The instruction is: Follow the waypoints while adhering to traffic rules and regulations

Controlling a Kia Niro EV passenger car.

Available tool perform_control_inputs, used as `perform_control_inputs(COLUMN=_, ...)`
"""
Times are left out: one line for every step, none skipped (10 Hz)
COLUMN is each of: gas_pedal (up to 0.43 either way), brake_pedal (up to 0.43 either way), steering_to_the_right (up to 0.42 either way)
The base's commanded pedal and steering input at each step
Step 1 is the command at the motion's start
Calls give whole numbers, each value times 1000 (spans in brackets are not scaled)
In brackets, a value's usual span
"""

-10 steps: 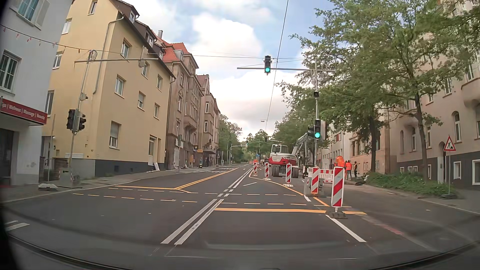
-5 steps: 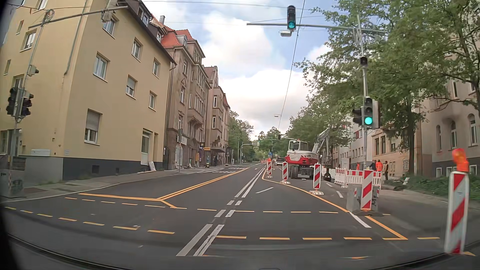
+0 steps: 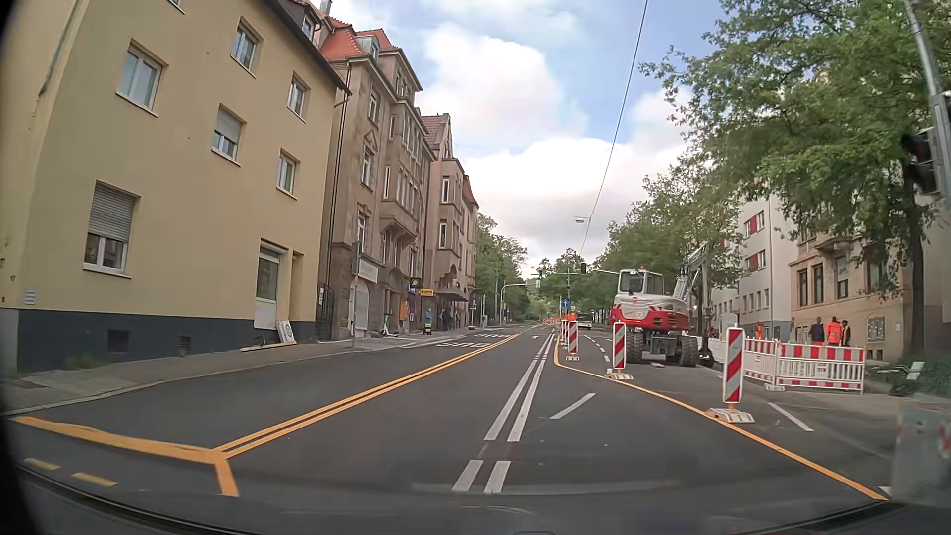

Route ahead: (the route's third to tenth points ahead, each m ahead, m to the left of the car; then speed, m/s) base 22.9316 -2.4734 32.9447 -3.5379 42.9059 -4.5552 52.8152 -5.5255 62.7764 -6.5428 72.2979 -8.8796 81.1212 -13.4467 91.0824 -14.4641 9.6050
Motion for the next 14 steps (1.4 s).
perform_control_inputs(gas_pedal=130, brake_pedal=0, steering_to_the_right=-7)
perform_control_inputs(gas_pedal=130, brake_pedal=0, steering_to_the_right=-4)
perform_control_inputs(gas_pedal=118, brake_pedal=0, steering_to_the_right=-4)
perform_control_inputs(gas_pedal=118, brake_pedal=0, steering_to_the_right=-3)
perform_control_inputs(gas_pedal=118, brake_pedal=0, steering_to_the_right=-3)
perform_control_inputs(gas_pedal=118, brake_pedal=0, steering_to_the_right=5)
perform_control_inputs(gas_pedal=118, brake_pedal=0, steering_to_the_right=15)
perform_control_inputs(gas_pedal=118, brake_pedal=0, steering_to_the_right=26)
perform_control_inputs(gas_pedal=118, brake_pedal=0, steering_to_the_right=33)
perform_control_inputs(gas_pedal=118, brake_pedal=0, steering_to_the_right=40)
perform_control_inputs(gas_pedal=118, brake_pedal=0, steering_to_the_right=47)
perform_control_inputs(gas_pedal=118, brake_pedal=0, steering_to_the_right=52)
perform_control_inputs(gas_pedal=118, brake_pedal=0, steering_to_the_right=50)
perform_control_inputs(gas_pedal=130, brake_pedal=0, steering_to_the_right=46)
